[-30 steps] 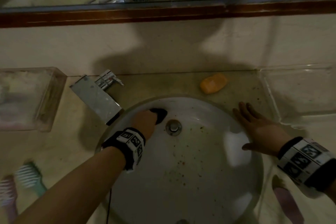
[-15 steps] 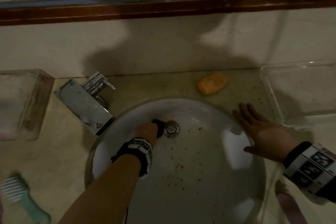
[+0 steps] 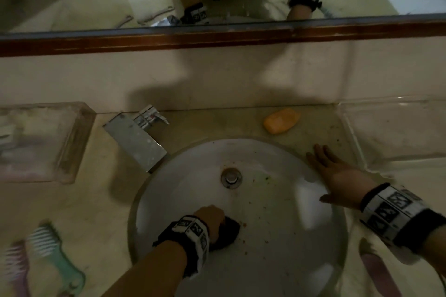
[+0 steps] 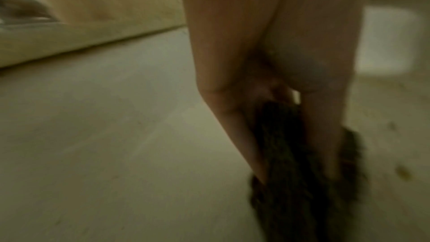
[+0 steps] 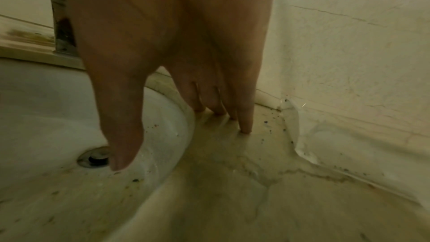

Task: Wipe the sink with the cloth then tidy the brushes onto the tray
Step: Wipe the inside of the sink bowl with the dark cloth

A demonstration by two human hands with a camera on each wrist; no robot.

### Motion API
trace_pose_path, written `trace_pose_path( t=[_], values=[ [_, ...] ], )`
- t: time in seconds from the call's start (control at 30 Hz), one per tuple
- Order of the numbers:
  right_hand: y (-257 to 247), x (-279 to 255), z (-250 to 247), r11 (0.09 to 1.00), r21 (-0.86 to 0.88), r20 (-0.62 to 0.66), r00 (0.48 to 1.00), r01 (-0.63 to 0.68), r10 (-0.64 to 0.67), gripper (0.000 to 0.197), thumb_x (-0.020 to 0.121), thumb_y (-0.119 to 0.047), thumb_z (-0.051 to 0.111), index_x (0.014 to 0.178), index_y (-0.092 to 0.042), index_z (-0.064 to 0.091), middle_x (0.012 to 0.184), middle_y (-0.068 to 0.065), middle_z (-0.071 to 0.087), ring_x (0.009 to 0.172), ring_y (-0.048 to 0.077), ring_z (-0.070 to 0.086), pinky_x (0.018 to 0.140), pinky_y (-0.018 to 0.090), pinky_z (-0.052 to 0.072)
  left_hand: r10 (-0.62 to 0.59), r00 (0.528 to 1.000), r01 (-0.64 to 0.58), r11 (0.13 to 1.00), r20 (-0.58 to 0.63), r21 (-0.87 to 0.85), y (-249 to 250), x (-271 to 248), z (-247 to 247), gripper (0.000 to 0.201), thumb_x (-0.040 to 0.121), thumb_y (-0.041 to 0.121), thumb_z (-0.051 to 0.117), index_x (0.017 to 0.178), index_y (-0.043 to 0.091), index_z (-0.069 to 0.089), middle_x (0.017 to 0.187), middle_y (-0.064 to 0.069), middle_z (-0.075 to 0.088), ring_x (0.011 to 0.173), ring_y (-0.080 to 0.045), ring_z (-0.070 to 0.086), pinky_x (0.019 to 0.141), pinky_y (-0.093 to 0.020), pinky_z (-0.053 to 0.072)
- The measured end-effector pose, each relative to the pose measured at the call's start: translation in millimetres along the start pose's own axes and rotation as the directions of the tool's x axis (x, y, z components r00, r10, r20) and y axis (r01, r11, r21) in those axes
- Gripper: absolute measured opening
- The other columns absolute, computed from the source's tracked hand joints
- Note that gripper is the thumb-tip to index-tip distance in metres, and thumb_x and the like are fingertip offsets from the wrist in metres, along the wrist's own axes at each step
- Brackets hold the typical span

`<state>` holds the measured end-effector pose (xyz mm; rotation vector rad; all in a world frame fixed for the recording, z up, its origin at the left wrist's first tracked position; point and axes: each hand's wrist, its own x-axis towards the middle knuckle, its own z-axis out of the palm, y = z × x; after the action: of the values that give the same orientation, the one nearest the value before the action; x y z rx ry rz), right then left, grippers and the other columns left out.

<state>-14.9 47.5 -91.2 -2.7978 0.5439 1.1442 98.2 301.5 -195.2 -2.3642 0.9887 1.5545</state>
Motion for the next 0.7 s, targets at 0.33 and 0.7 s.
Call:
trace_pose_path(
  t=[0.33,0.7],
  values=[
    [-81,-22,-22,0.789,0.389,-0.119,0.876,0.475,-0.468,0.084,0.085,-0.042,0.065,0.15,-0.036,0.013,0.159,-0.014,0.008,0.147,0.008,0.014,0.118,0.024,0.015,0.101,0.88,-0.369,0.76,-0.463,-0.535,-18,-81,-50,0.042,0.069,0.011,0.082,0.086,0.024,0.046,0.1,-0.001,0.058,0.081,-0.013,0.058,0.064,-0.014,0.048],
    [-129,-4,-14,0.817,0.438,-0.15,0.927,0.375,-0.345,0.03,0.079,-0.028,0.07,0.087,-0.038,0.043,0.083,-0.009,0.055,0.075,0.015,0.053,0.063,0.018,0.046,0.119,0.891,-0.397,0.669,-0.437,-0.628,-46,-99,-43,0.032,0.078,0.007,0.075,0.098,0.022,0.055,0.118,-0.003,0.061,0.112,-0.016,0.06,0.095,-0.029,0.051]
  ],
)
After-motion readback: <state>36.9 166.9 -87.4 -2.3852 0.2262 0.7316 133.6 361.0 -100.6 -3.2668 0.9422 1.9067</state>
